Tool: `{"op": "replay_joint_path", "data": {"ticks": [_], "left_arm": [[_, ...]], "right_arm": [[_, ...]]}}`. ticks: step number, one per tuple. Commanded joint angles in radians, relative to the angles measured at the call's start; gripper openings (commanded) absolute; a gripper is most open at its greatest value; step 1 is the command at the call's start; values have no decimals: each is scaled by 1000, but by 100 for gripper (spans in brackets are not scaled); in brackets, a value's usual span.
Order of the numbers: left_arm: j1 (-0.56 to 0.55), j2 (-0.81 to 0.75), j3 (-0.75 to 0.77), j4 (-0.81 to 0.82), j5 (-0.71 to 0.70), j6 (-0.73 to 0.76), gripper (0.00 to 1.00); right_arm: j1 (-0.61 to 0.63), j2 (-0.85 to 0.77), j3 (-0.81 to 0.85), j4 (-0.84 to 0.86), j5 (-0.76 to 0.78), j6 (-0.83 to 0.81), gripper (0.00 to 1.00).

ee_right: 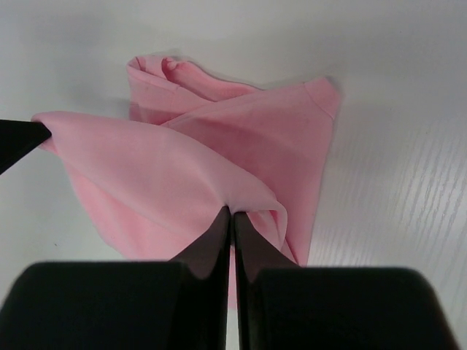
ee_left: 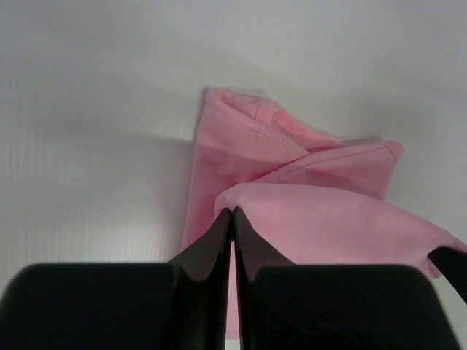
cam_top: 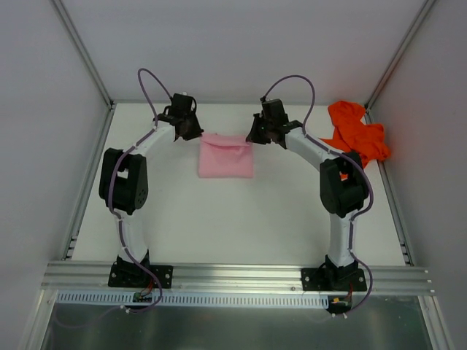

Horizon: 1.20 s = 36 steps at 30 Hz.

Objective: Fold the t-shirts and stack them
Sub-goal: Fold the long partially folded tshirt into a neat square

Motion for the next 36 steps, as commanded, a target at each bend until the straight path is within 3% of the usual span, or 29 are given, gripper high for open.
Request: {"op": "replay_joint_path", "data": {"ticks": [1,5,7,8,9,12,15,18,21,23,24,25,27,28,31,36], "left_arm": [[27,43,95,8,17,29,0],[30,120,182,-11,73,47,2],[30,135,205,-25,68,57,9],[31,146,225,-28,66,60,28],[33,149,236,-46,65,63,37],[42,140,256,-55,66,77,72],[53,105,292,-65,71,110,84],[54,62,349,-118,74,153,84],[56,-10,323,-135,117,158,82],[56,-62,255,-126,140,146,65],[56,-78,219,-106,158,133,55],[56,-99,155,-88,190,121,32],[56,-95,104,-33,244,98,13],[56,-83,86,-26,255,90,0],[56,-11,89,-17,295,64,0],[56,109,133,1,301,44,0]], "right_arm": [[-13,28,69,24,-2,-29,1],[-25,58,101,23,2,-23,3],[-28,77,135,7,1,-29,15],[-33,84,155,-8,-8,-27,24],[-34,103,202,-42,-18,-32,50],[-37,117,279,-114,-32,-73,82],[-37,83,330,-138,-4,-116,84],[-39,26,348,-151,-16,-138,82],[-36,-18,326,-163,-94,-122,70],[-34,-46,248,-151,-137,-104,52],[-31,-56,209,-120,-142,-89,31],[-30,-63,174,-105,-141,-78,20],[-27,-57,93,-64,-159,-44,1],[-27,-47,77,-53,-168,-35,1],[-27,12,74,-40,-171,-21,1],[-27,144,203,-108,-124,-39,3]]}}
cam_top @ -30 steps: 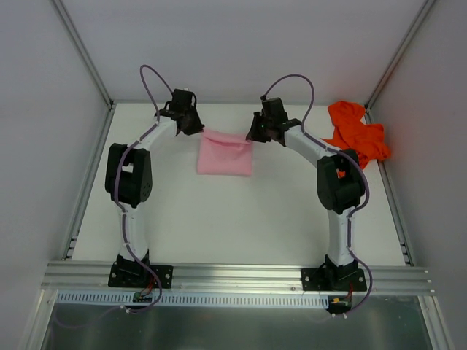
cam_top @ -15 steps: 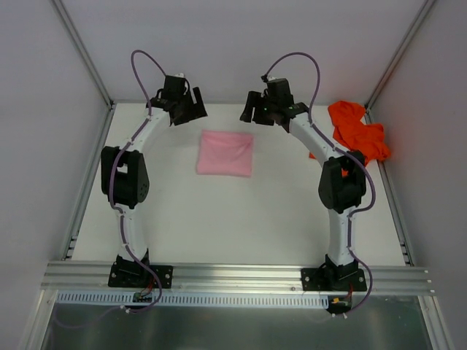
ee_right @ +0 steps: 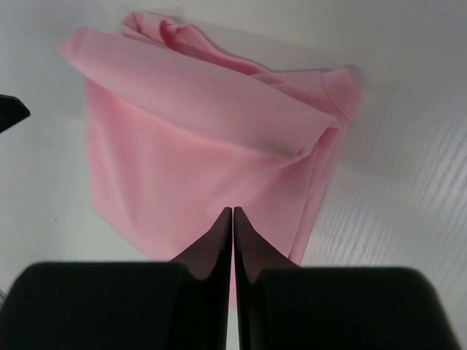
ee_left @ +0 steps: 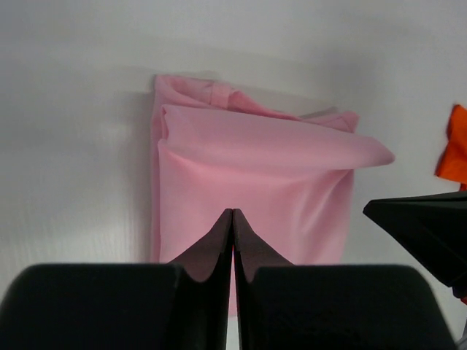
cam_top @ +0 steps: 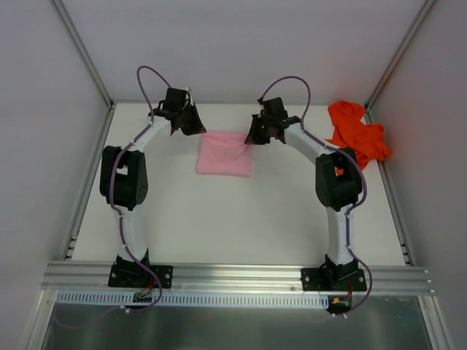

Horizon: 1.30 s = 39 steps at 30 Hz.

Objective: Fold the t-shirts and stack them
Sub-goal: Fold the long partially folded tshirt into a neat square

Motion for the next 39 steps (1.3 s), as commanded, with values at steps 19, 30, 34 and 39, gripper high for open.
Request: {"op": "replay_joint_path", "data": {"ticks": [19,30,34,39], "left_arm": [[29,413,431,-13,23,-105,21],[51,404,567,-8,43,-19,78],[58,320,567,-31,9,86,99],[59,191,547,-163,-107,163,97]], "right_arm": [[-4,336,504,-132,227,-100,25],[-13,312,587,-66,202,-184,77],[-19,206,587,-39,219,-198,98],[-21,91,525,-129,221,-247,97]]}}
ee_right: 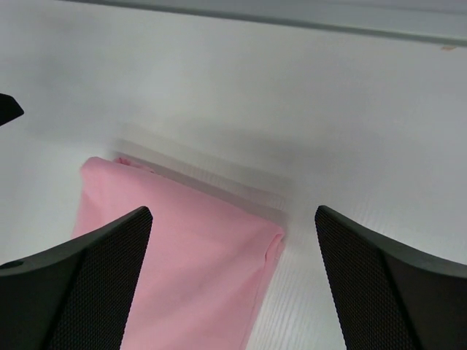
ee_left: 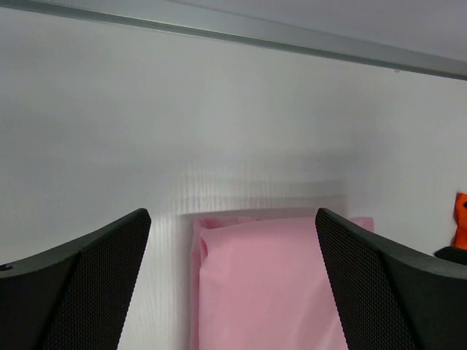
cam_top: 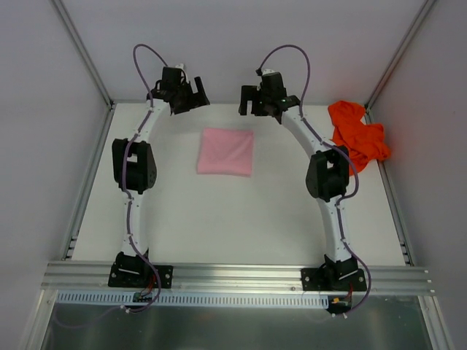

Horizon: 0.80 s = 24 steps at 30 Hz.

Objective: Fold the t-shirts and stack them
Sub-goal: Fold the long partially folded tshirt into a neat square

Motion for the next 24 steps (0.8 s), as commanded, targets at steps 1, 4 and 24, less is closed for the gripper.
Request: {"op": "replay_joint_path", "data": {"ticks": [1,4,24], "left_arm": [[6,-173,2,-85,-73,83,95],[4,-257,-151,-67,-41,36,81],[-14,-54,-213,3,71,-51,73]], "right_arm": [[-5,-213,-40,-32,8,-40,98],[-4,-269,-155,-55,17,-7,94],[28,-292,-621,117,-115,205,72]]}}
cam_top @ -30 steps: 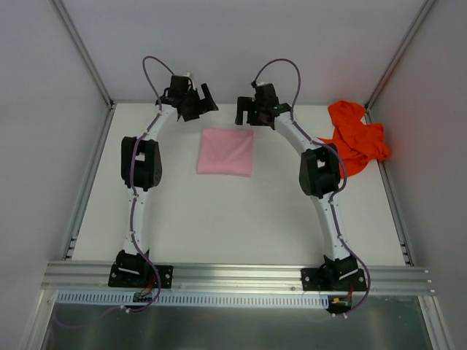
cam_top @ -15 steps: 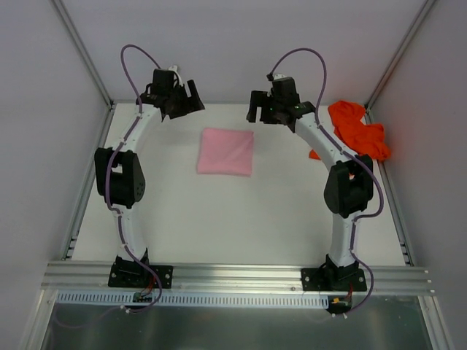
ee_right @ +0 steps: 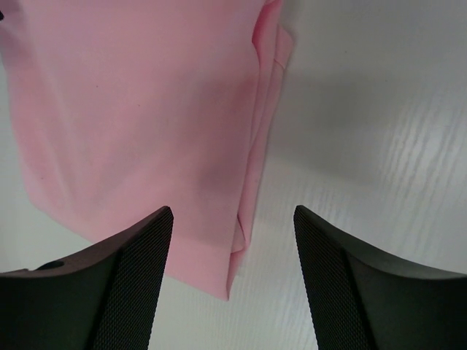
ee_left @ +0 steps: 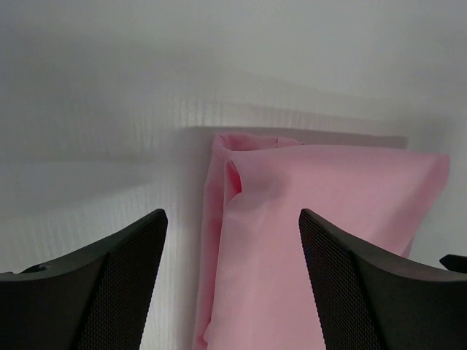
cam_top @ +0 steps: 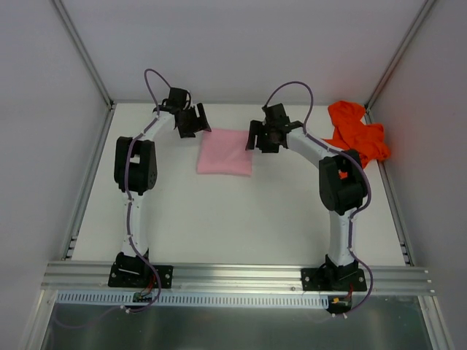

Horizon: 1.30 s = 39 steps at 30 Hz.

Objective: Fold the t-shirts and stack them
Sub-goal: Fold the long partially folded tshirt into a neat square

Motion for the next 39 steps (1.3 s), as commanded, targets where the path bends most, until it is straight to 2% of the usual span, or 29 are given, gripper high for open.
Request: {"op": "replay_joint_path", "data": {"ticks": [1,4,7,11,15,16,20,26,32,35,37,38,39], "left_arm": [[-5,20,68,23,32,-29,72],[-5,40,70,57,49,-52,71],[-5,58,84,71,56,-73,69],[-5,79,105,75,59,-79,64],[-5,98,105,92,53,-96,53],[-3,101,104,103,59,-104,47],[-5,115,104,118,73,-122,37],[-3,124,105,137,72,-139,31],[-3,130,122,151,72,-150,32],[-3,132,146,138,73,-134,34],[-2,127,159,129,70,-116,41],[-2,121,165,125,70,-110,53],[0,116,172,115,69,-89,58]], "right_arm": [[17,39,13,73,-53,58,69],[26,62,15,76,-46,75,65],[30,73,15,53,-14,86,55],[30,78,6,31,3,92,47],[35,70,-16,36,13,104,32],[35,67,-28,39,14,107,28],[37,49,-51,56,25,109,25],[35,26,-97,76,37,107,18],[35,-14,-151,123,34,104,18],[37,-43,-148,140,5,98,24],[35,-86,-146,156,0,86,31],[37,-103,-143,156,8,72,38],[35,-120,-137,153,14,66,41]]}}
